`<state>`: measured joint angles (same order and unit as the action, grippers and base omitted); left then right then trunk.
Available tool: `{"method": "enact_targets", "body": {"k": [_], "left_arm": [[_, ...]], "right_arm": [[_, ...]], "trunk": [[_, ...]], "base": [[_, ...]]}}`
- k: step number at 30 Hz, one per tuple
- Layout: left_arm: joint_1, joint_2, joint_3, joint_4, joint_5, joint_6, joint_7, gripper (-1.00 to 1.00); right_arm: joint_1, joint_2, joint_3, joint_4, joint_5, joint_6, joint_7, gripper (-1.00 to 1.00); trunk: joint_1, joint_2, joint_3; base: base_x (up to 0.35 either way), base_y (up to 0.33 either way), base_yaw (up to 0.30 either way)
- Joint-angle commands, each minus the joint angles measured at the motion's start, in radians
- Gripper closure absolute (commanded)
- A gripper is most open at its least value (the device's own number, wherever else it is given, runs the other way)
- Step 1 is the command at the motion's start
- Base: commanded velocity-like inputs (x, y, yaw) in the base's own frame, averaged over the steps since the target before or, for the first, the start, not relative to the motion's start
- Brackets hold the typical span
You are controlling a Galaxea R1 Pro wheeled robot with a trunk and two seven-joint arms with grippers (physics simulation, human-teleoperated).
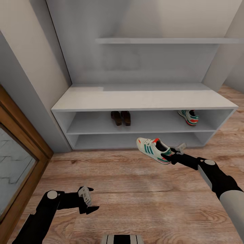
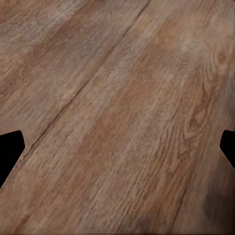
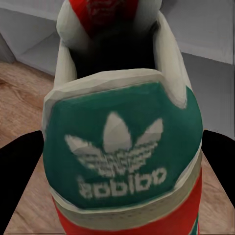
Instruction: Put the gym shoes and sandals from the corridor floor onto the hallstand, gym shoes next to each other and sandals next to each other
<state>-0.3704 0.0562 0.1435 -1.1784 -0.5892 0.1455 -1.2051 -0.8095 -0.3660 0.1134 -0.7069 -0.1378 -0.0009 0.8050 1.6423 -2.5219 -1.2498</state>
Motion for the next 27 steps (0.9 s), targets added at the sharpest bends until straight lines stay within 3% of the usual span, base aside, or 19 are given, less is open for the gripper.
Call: {"method": "enact_targets", "body": {"k": [1, 7, 12, 15, 16, 20, 27], "left_arm": [[0.006, 0.006, -0.006, -0.006, 0.006, -0.001, -0.006, -1.0], [0.037, 0.04, -0.039, -0.001, 0.039, -0.003, -0.04, -1.0], [0.043, 0.042, -0.067, 0.026, 0.067, -0.006, -0.059, -1.0], [0.044, 0.041, -0.055, 0.033, 0.084, -0.008, -0.042, -1.0], [0.045, 0.04, -0.05, 0.035, 0.181, -0.009, -0.021, -1.0], [0.046, 0.038, -0.042, 0.04, 0.215, -0.012, -0.004, -1.0], [0.047, 0.025, -0.04, 0.044, 0.243, -0.04, 0.007, -1.0]], "right_arm": [[0.006, -0.006, -0.006, -0.006, -0.006, 0.006, 0.006, 1.0], [0.039, -0.04, -0.04, -0.039, -0.036, 0.039, 0.037, 1.0], [0.067, -0.046, -0.068, -0.067, -0.062, 0.053, 0.064, 1.0], [0.084, -0.045, -0.085, -0.084, -0.079, 0.057, 0.045, 1.0], [0.237, -0.045, -0.145, -0.337, -0.102, 0.059, 0.002, 1.0], [0.241, -0.044, -0.151, -0.343, -0.104, 0.062, -0.052, 1.0], [0.244, -0.042, -0.157, -0.347, -0.106, 0.064, -0.118, 1.0]], "trunk": [[0.0, 0.0, 0.0], [0.0, 0.0, 0.0], [0.0, 0.0, 0.0], [0.0, 0.0, 0.0], [0.0, 0.0, 0.0], [0.0, 0.0, 0.0], [0.0, 0.0, 0.0]], "base": [[0.0, 0.0, 0.0], [0.0, 0.0, 0.0], [0.0, 0.0, 0.0], [0.0, 0.0, 0.0], [0.0, 0.0, 0.0], [0.0, 0.0, 0.0], [0.0, 0.0, 0.0]]}}
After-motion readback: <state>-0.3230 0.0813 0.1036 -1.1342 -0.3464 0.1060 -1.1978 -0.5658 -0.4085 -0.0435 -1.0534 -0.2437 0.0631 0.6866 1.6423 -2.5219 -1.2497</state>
